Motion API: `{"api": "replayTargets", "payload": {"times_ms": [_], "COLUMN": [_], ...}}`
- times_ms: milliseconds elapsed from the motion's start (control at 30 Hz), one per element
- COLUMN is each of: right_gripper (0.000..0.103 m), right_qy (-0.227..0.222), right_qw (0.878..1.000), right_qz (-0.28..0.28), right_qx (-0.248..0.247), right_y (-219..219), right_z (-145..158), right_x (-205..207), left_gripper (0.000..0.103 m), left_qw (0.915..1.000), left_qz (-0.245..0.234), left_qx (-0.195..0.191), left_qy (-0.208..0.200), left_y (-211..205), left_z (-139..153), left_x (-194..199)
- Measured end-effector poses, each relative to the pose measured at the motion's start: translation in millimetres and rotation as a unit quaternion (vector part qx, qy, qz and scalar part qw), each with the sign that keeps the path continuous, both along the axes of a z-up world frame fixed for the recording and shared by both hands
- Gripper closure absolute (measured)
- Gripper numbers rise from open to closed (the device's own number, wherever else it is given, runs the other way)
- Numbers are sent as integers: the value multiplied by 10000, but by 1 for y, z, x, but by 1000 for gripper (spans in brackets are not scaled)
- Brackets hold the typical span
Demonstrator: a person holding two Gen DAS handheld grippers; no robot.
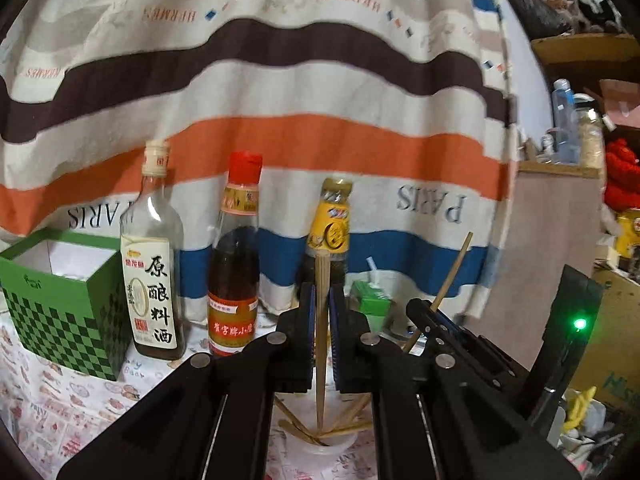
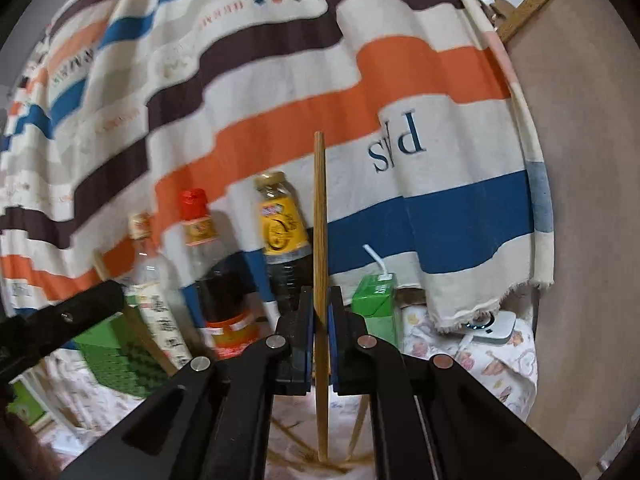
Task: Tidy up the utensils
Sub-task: 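Carry both chopsticks upright over the clear cup and open both grippers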
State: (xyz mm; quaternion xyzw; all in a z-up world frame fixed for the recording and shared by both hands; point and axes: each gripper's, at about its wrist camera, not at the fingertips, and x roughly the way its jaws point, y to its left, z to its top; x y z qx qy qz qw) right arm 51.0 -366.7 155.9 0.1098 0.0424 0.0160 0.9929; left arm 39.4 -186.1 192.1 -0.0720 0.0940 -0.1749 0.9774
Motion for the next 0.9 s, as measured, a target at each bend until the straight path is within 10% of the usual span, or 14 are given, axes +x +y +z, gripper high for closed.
{"api": "replayTargets", "payload": {"times_ms": [900], "right_gripper": [96], "right_qy": [1495], "right_qw": [9861], "right_qz": [-28], "right_qx": [-725], "right_y": [6], "right_z": [-52], "right_x": [71], "left_gripper": [95], "left_qw": [9961], "left_qz": [278], "left_qx": [265], "left_qy": [800], "left_y": [-2], "left_z": [-73], "left_x": [52]}}
